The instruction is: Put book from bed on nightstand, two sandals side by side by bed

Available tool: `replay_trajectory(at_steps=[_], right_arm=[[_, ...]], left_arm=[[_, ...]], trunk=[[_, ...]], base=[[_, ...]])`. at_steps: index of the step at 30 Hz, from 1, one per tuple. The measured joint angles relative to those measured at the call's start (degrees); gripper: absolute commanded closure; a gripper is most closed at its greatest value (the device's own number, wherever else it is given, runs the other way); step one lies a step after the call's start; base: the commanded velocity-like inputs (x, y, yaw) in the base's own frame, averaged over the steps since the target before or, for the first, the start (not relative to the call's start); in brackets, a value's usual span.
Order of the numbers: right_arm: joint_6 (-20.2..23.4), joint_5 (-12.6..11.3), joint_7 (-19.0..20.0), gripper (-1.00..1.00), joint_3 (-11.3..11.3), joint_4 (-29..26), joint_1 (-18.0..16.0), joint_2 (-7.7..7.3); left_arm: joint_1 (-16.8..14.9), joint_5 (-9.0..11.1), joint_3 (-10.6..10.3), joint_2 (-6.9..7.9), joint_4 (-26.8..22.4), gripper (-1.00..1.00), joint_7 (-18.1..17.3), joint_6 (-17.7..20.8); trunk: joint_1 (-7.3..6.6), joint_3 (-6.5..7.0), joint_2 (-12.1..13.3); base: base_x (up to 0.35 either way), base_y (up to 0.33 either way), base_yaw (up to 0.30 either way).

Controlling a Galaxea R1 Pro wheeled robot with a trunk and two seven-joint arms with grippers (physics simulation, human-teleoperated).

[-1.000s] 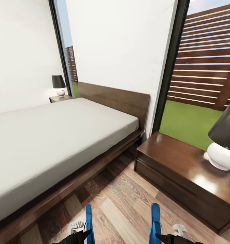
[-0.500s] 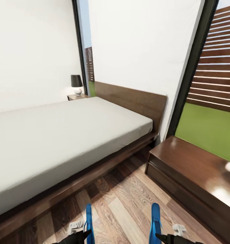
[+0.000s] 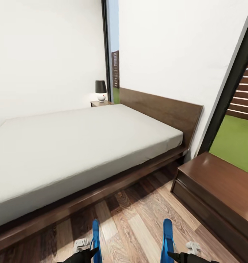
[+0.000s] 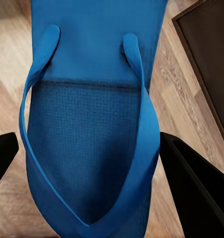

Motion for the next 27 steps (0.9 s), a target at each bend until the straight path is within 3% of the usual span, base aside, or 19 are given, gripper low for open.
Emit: replay_trajectory(at_steps=[27], right_arm=[[0.01,-0.20,0.00,1.00,-0.01,0.00,0.00,-0.03]], left_arm=[[0.00,-0.06,-0.01,0.04,-0.06,1.00,0.00,0.00]], trunk=[[0.00,0.00,0.00]], base=[[0.000,0.000,0.293]])
